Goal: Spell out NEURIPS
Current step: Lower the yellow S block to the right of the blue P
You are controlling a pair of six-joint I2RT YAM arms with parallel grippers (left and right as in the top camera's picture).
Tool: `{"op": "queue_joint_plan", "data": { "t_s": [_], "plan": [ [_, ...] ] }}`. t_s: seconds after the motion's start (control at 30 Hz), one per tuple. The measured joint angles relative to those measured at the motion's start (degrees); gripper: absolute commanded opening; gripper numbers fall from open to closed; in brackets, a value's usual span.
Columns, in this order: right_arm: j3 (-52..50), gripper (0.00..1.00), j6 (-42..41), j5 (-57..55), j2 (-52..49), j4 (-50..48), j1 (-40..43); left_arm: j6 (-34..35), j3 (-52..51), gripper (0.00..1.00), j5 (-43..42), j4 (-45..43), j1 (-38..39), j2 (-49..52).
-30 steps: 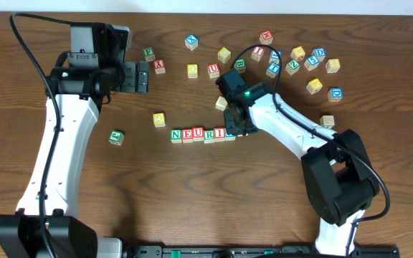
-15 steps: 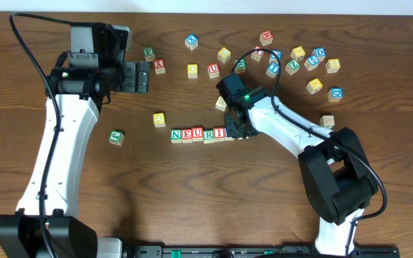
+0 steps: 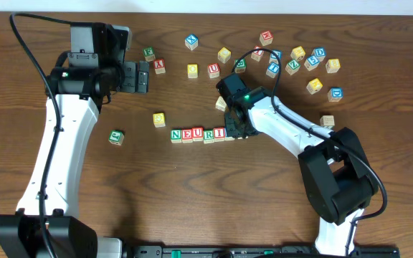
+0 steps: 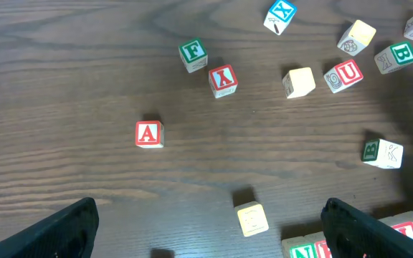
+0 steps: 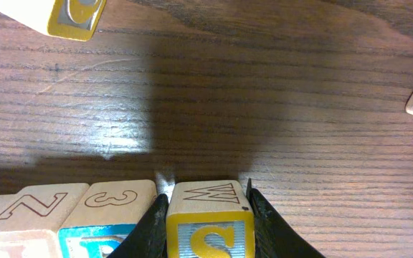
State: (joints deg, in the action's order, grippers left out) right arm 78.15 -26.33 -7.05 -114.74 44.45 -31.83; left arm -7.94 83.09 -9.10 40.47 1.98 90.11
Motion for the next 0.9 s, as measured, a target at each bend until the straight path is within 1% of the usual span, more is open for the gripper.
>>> {"op": "queue_joint_plan", "data": {
  "t_s": [0.53,0.9],
  "plan": [
    [-0.92,0.21,-0.20,0.00,0.00,-1.70,0.00,0.00,0.00,0.98,0.00,0.00,0.00,0.00],
    [-1.03,0.22,-0.20,-0.02,0.00,-1.90,0.00,0.00,0.00,0.98,0.00,0.00,0.00,0.00]
  ]
}}
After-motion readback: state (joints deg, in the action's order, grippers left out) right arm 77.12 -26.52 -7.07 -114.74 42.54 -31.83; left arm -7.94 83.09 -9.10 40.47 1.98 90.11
